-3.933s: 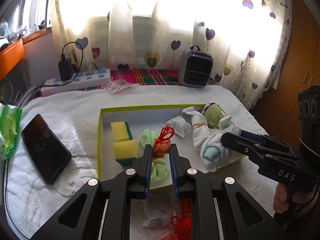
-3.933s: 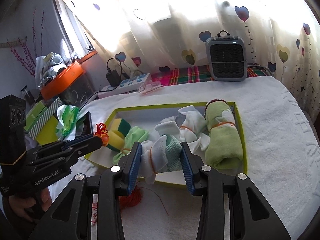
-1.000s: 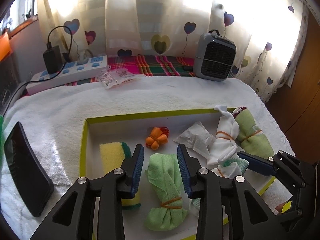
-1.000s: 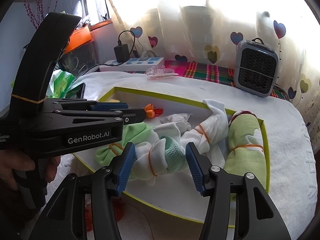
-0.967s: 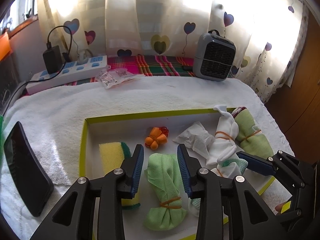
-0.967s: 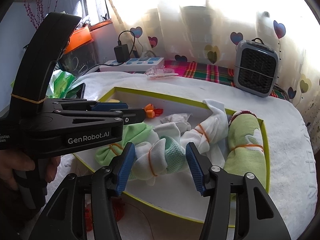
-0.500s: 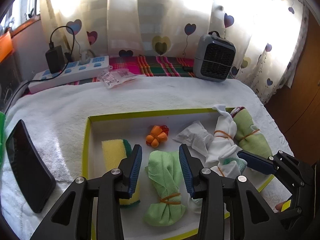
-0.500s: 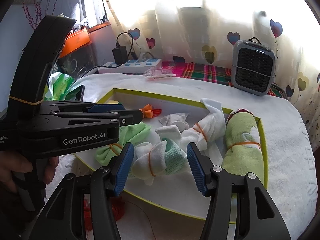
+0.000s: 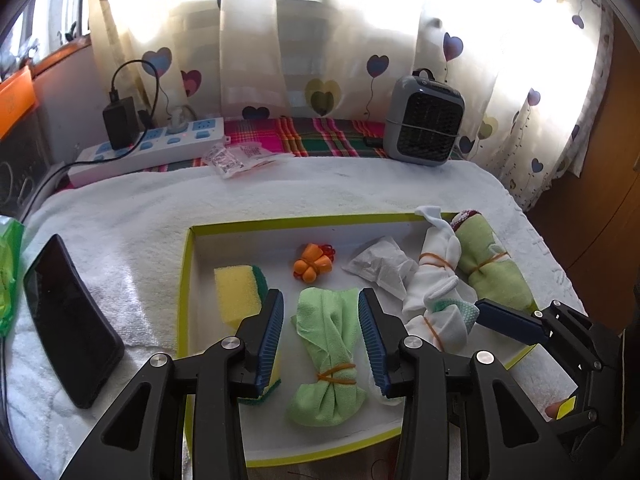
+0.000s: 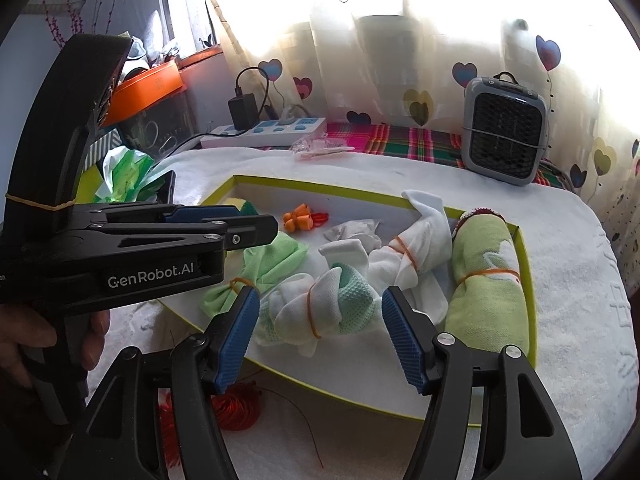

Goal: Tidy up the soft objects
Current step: 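Lower and open the right gripper on the sock bundle beside the white cloths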

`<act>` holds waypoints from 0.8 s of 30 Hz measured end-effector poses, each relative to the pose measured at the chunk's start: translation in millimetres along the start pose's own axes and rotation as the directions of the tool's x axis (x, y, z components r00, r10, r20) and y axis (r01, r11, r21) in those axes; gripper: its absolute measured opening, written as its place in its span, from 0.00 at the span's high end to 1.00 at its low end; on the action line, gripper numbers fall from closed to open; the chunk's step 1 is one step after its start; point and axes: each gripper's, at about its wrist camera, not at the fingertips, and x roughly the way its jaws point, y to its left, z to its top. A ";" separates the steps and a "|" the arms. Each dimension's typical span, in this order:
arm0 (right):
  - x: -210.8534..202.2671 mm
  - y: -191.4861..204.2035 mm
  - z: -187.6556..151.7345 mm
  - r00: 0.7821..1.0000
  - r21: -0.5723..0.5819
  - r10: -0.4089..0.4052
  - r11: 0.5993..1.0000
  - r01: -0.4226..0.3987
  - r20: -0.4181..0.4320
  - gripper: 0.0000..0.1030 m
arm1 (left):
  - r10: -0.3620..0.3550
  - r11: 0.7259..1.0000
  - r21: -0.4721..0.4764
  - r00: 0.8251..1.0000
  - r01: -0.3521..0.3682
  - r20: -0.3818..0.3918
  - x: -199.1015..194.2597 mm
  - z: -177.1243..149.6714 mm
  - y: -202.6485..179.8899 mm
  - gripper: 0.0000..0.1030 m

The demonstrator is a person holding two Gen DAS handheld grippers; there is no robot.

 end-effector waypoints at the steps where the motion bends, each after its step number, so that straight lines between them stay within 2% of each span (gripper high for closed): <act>1: -1.0 -0.1 -0.7 1.000 0.004 -0.001 1.000 0.001 0.001 0.37 | -0.001 1.000 0.000 1.000 0.001 0.002 -2.0 -0.9 0.2 0.64; 12: -15.6 1.5 -9.3 1.000 0.037 -0.008 0.999 0.007 0.021 0.37 | 0.022 1.000 0.000 0.999 -0.022 0.035 -24.6 -15.5 -2.5 0.63; 21: -30.0 3.3 -17.3 0.999 0.097 -0.007 0.995 0.003 0.034 0.37 | 0.009 1.000 -0.025 0.999 -0.008 0.042 -42.1 -30.2 0.3 0.63; 24: -33.8 6.6 -21.1 0.999 0.103 -0.032 0.994 0.028 0.031 0.37 | 0.006 1.000 -0.030 0.999 -0.005 0.043 -47.6 -36.2 0.6 0.64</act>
